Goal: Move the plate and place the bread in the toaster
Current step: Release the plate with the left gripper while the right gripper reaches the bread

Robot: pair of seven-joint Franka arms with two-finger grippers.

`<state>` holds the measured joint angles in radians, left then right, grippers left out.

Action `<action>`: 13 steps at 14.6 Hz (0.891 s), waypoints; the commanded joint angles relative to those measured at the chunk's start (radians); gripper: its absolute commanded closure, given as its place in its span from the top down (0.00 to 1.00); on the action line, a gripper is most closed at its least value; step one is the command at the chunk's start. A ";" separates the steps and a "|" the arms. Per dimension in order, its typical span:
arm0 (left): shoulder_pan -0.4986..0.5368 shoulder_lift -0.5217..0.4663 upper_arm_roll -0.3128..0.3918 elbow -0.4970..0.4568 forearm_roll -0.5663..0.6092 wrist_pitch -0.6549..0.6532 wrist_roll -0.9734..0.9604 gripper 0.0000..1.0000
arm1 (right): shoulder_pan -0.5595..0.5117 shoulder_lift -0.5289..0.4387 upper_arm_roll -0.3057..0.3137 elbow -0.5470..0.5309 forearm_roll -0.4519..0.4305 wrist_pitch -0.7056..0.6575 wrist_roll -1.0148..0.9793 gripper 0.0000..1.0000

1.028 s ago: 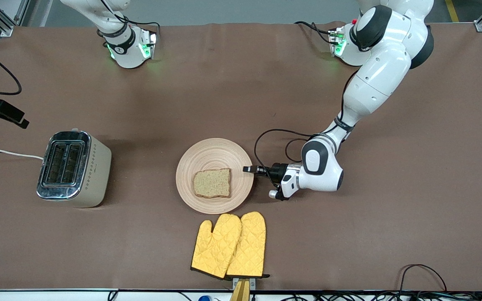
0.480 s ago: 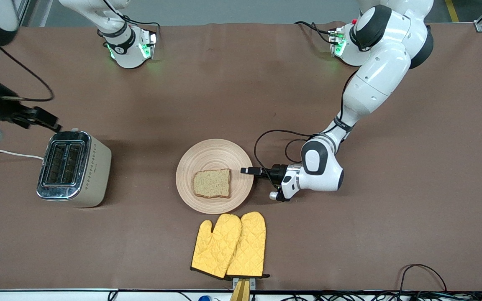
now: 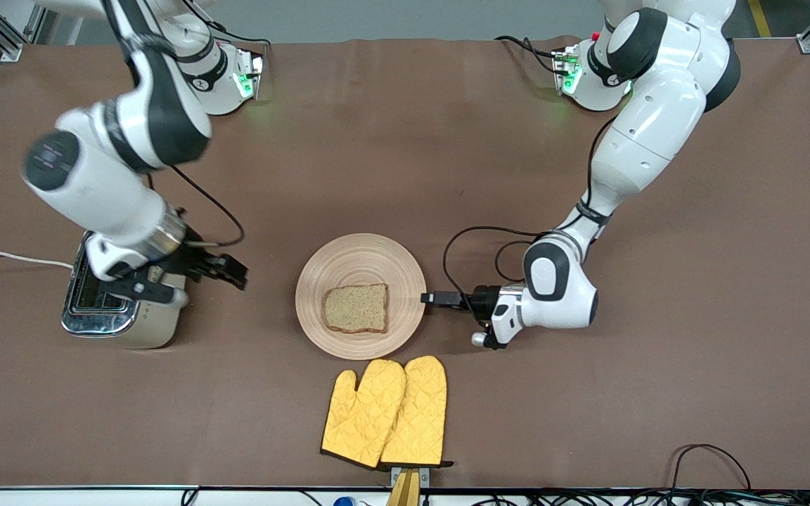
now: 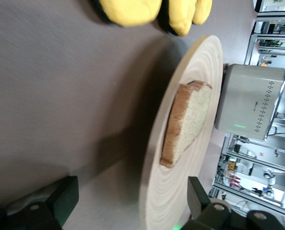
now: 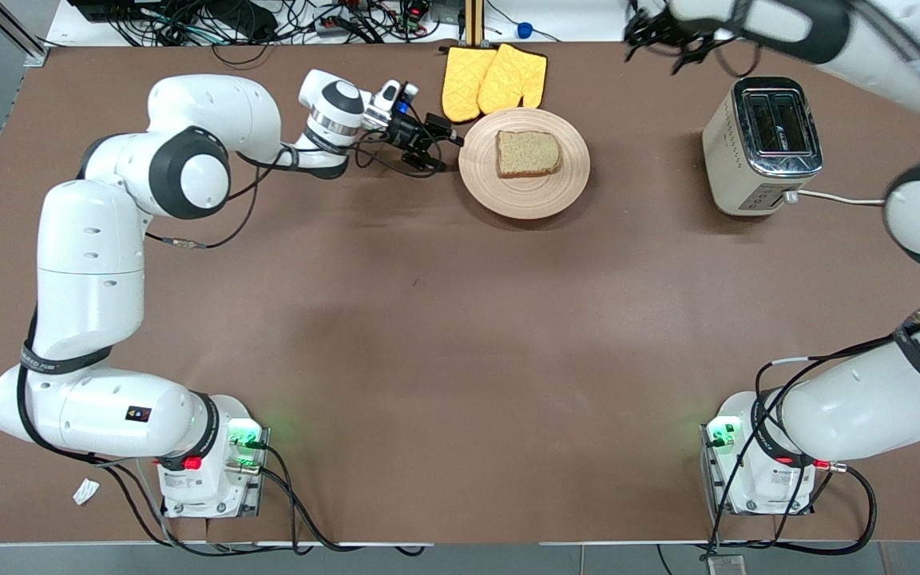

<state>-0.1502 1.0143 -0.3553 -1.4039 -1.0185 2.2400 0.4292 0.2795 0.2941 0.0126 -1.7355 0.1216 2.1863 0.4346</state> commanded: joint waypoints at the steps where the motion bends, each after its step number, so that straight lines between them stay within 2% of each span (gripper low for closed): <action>1: 0.082 -0.063 0.012 -0.052 0.124 -0.067 -0.056 1.00 | 0.041 0.092 -0.010 0.045 0.024 0.047 0.004 1.00; 5: 0.224 -0.131 0.010 -0.050 0.410 -0.189 -0.151 1.00 | 0.122 0.204 -0.011 0.045 0.027 0.165 0.006 1.00; 8: 0.314 -0.164 0.006 -0.046 0.611 -0.192 -0.165 1.00 | 0.158 0.261 -0.011 0.045 0.017 0.242 0.069 1.00; 9: 0.333 -0.186 0.003 -0.046 0.664 -0.192 -0.168 1.00 | 0.173 0.272 -0.013 0.045 0.012 0.250 0.072 0.96; 10: 0.334 -0.227 0.009 -0.055 0.713 -0.194 -0.170 1.00 | 0.185 0.286 -0.014 0.045 0.010 0.253 0.072 0.87; 12: 0.383 -0.320 0.018 -0.121 0.811 -0.215 -0.170 1.00 | 0.199 0.318 -0.014 0.045 0.009 0.295 0.072 0.69; 13: 0.408 -0.362 0.018 -0.151 0.855 -0.215 -0.172 1.00 | 0.202 0.332 -0.014 0.045 0.007 0.317 0.070 0.64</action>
<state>0.2181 0.7885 -0.3457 -1.4342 -0.2388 2.0321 0.2690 0.4651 0.5944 0.0102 -1.7085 0.1312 2.4707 0.4917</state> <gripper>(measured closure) 0.000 0.211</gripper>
